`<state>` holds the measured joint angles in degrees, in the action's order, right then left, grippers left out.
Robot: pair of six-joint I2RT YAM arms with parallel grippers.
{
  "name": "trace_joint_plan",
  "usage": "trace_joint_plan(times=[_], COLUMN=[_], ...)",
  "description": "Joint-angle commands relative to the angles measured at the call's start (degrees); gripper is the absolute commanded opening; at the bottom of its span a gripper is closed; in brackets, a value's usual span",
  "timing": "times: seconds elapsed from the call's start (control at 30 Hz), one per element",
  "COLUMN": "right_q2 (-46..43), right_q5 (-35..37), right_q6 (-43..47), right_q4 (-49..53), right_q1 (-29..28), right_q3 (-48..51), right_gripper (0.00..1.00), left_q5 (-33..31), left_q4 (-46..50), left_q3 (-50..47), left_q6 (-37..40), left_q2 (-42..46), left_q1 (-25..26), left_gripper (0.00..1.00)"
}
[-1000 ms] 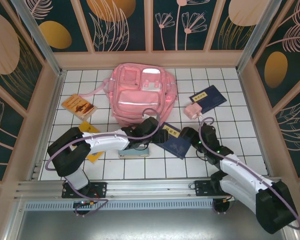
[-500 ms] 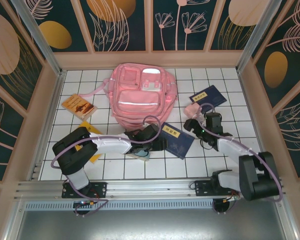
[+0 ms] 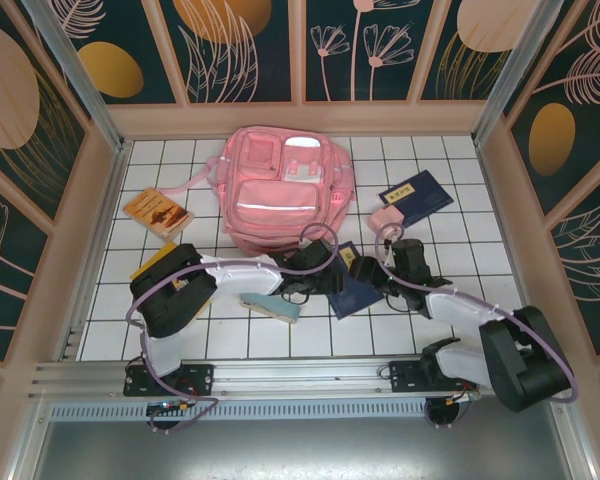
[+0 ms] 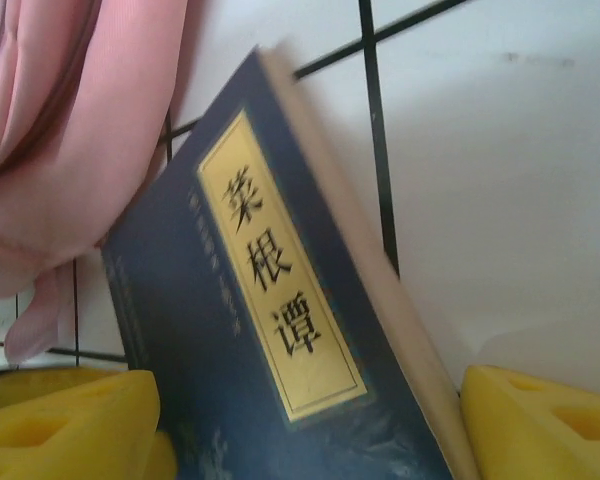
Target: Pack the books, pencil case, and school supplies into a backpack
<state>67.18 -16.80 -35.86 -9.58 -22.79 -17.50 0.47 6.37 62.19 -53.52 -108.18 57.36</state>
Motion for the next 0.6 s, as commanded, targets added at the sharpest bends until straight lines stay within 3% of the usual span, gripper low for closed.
trace_joint_plan(times=[0.0, 0.17, 0.27, 0.47, 0.57], right_q2=[-3.2, -8.0, -9.1, -5.6, -1.5], right_q5=[-1.9, 0.7, 2.2, -3.7, -9.2], right_q6=[-6.4, -9.1, -9.0, -7.8, -8.1], right_q4=[2.5, 4.6, 4.7, -1.8, -7.6], right_q1=[-3.7, -5.9, -3.3, 1.3, 1.2], right_q3=[2.6, 4.4, 6.1, 8.9, 8.8], right_gripper=[0.78, 0.78, 0.78, 0.74, 0.67], left_q5=[-4.5, -7.7, -7.7, -3.6, -2.8], left_q4=[-1.0, 1.2, 1.4, -1.9, -2.2], left_q3=[3.7, 4.7, 1.7, -5.0, -4.7], left_q6=[4.3, 6.3, 6.4, 5.4, 5.3], left_q2=[-4.2, -3.3, -0.5, 2.9, 1.0], left_q1=[-2.5, -3.8, -3.7, -2.4, -1.8], left_gripper=[0.61, 0.61, 0.61, 0.55, 0.51])
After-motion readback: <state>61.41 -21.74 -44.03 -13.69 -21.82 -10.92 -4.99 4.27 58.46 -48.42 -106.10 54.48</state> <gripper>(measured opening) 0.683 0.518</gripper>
